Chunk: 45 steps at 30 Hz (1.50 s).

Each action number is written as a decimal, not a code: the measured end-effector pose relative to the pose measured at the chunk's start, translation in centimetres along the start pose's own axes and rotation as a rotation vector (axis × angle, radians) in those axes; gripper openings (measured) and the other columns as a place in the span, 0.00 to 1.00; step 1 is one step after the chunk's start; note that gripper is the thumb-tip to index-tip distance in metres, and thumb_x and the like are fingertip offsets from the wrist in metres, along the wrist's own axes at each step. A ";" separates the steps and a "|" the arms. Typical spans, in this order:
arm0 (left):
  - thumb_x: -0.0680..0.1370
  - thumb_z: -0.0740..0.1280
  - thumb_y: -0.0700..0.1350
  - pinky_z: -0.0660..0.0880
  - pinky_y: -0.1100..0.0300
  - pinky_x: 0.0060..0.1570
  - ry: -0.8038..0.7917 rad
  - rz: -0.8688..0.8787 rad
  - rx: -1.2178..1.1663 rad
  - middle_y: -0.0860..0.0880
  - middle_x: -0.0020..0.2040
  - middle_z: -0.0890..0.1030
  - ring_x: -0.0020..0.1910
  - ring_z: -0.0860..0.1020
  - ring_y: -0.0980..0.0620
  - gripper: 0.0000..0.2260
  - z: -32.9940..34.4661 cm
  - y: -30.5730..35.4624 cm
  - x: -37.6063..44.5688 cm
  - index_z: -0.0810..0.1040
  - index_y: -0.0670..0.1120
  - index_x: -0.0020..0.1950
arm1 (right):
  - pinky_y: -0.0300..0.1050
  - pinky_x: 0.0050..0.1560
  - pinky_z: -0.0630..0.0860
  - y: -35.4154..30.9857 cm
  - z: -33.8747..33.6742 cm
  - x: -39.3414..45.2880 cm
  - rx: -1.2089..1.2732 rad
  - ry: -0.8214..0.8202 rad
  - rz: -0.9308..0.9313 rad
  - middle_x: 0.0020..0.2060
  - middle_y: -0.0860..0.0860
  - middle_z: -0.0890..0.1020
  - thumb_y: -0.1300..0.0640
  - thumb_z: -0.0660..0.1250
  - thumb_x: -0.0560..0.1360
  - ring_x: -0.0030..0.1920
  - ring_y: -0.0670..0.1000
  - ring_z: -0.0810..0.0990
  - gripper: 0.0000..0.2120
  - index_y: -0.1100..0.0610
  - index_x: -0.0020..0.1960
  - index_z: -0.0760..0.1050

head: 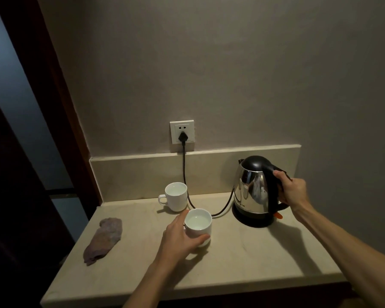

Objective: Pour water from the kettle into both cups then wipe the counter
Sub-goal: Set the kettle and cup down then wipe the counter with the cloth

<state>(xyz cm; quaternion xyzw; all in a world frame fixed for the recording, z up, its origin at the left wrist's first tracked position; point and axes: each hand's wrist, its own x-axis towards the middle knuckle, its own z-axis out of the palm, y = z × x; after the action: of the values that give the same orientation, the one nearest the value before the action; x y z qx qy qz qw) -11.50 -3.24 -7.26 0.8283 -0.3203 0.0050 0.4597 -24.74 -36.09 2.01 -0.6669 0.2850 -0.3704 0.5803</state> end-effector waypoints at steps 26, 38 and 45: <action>0.62 0.80 0.69 0.73 0.69 0.51 0.013 0.048 0.027 0.76 0.59 0.75 0.59 0.73 0.73 0.32 0.0 -0.1 0.0 0.69 0.75 0.62 | 0.50 0.39 0.76 0.1 1.2 -0.1 -0.005 -0.039 -0.021 0.30 0.54 0.82 0.44 0.71 0.74 0.36 0.57 0.80 0.19 0.60 0.37 0.80; 0.62 0.79 0.70 0.75 0.66 0.57 0.014 0.023 0.011 0.76 0.59 0.75 0.60 0.75 0.67 0.35 0.0 -0.1 0.0 0.70 0.71 0.66 | 0.36 0.24 0.73 0.2 -0.6 0.2 0.069 0.033 0.015 0.20 0.45 0.77 0.47 0.70 0.76 0.21 0.41 0.75 0.18 0.58 0.34 0.75; 0.62 0.80 0.68 0.76 0.63 0.58 0.017 0.030 0.003 0.69 0.61 0.78 0.61 0.77 0.63 0.36 0.1 -0.2 0.0 0.73 0.65 0.68 | 0.46 0.35 0.75 1.3 0.0 -0.9 0.025 -0.012 0.004 0.25 0.48 0.80 0.44 0.69 0.76 0.28 0.48 0.78 0.19 0.58 0.36 0.79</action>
<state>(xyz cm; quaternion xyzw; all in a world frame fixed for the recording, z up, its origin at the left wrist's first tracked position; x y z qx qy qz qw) -11.43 -3.28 -7.47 0.8241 -0.3286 0.0195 0.4611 -25.15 -35.53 0.62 -0.6612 0.2782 -0.3688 0.5910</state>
